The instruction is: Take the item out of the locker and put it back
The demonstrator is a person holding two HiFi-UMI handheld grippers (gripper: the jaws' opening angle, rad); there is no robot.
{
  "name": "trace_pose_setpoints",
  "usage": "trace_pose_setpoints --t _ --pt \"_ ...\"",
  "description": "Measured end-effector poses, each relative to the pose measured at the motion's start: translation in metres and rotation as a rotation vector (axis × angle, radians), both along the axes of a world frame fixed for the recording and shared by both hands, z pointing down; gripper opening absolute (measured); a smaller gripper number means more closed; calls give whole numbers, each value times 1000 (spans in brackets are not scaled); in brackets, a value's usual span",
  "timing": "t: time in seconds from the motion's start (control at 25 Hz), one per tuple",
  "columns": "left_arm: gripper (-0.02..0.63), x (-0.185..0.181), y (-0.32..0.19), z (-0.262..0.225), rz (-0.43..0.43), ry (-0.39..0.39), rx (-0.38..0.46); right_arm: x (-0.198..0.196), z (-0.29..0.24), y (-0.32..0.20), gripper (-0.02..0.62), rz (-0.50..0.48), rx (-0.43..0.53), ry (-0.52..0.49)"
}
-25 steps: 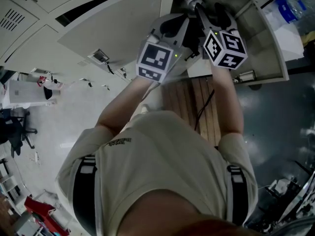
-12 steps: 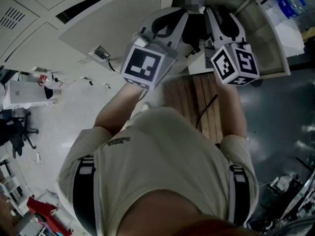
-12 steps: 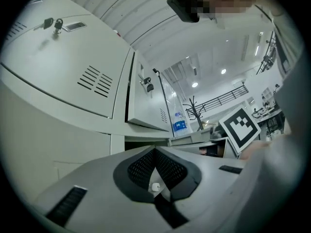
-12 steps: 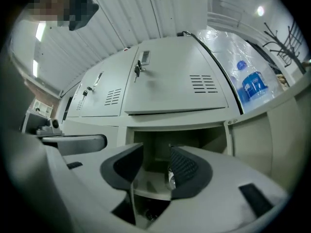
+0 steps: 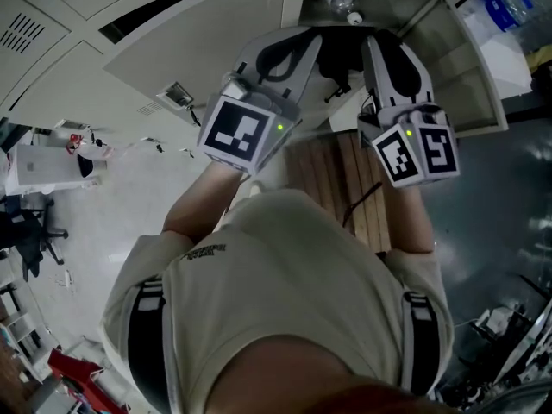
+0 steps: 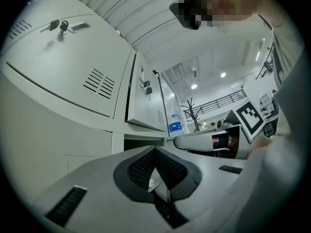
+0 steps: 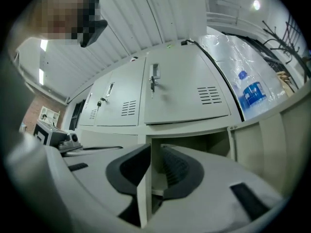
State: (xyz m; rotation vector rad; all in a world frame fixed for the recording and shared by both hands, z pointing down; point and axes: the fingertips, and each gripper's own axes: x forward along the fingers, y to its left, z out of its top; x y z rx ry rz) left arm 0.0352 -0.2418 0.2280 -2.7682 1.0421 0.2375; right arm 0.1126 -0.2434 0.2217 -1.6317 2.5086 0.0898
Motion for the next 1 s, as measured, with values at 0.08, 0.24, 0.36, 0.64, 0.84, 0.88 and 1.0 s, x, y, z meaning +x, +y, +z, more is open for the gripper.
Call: trace_pose_setpoints --t 0.08,0.24,0.36,0.64,0.84,0.88,1.0 --pt "12 0 7 -3 9 -1 13 -3 3 6 54 -12 -7 14" --pt "12 0 24 -5 25 -10 33 -5 10 17 38 -31 -29 -5" --pt "12 1 41 -1 50 -18 35 -9 18 26 38 -44 -43 -14" --pt "12 1 64 27 64 -88 -16 -9 51 42 5 -48 -103 -27" --pt "12 1 70 52 72 -116 -51 -6 67 52 5 -41 -137 -40" --pt "12 1 71 56 71 -118 -62 -7 70 54 5 -47 -146 -39" --pt "12 0 74 68 66 -129 -95 -14 80 60 5 -69 -173 -36"
